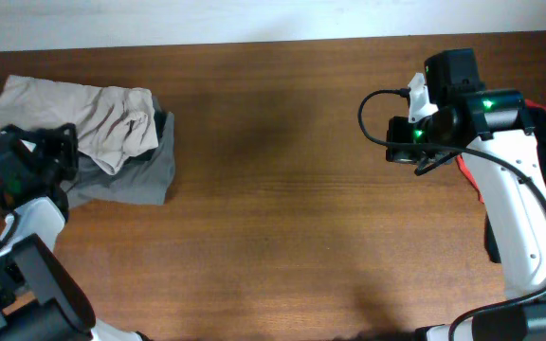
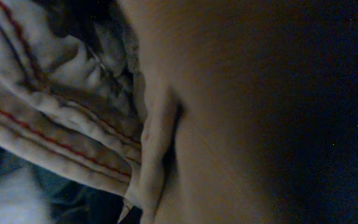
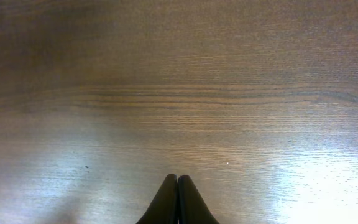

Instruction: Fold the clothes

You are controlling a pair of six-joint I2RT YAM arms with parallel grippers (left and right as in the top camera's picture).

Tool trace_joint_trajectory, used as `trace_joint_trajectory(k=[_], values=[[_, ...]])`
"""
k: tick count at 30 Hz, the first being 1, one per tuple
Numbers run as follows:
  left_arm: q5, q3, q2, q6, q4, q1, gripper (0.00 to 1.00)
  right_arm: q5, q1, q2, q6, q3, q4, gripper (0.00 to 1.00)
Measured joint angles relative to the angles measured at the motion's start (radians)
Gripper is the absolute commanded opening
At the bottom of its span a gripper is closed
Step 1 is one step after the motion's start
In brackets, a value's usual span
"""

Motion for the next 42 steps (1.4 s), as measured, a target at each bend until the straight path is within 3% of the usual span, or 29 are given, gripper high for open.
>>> trace_joint_trajectory(k=[4,7,11,12,15,26,27,42], values=[[0.009,-0.028,0.006,-0.023,0.011,0.000,0.01,0.000,0.000,0.000,0.000,0.000,-0.001,0.04],[0.007,-0.043,0.006,-0.031,-0.018,0.000,0.07,0.000,0.000,0.000,0.000,0.000,0.000,0.04],[0.009,-0.052,0.006,-0.013,-0.092,0.000,0.26,0.000,0.000,0.000,0.000,0.000,0.000,0.04],[0.012,-0.053,0.006,0.003,-0.102,0.000,0.35,0.000,0.000,0.000,0.000,0.000,0.000,0.04],[0.031,-0.060,0.006,0.054,-0.114,0.000,0.43,0.000,0.000,0.000,0.000,0.000,0.004,0.04],[0.087,-0.078,-0.088,0.161,-0.145,-0.003,0.87,0.000,0.000,0.000,0.000,0.000,0.001,0.04],[0.089,-0.078,-0.109,0.171,-0.146,-0.004,0.99,0.000,0.000,0.000,0.000,0.000,0.000,0.04],[0.098,-0.080,-0.553,0.325,-0.327,-0.005,0.99,0.000,0.000,0.000,0.000,0.000,-0.015,0.08]])
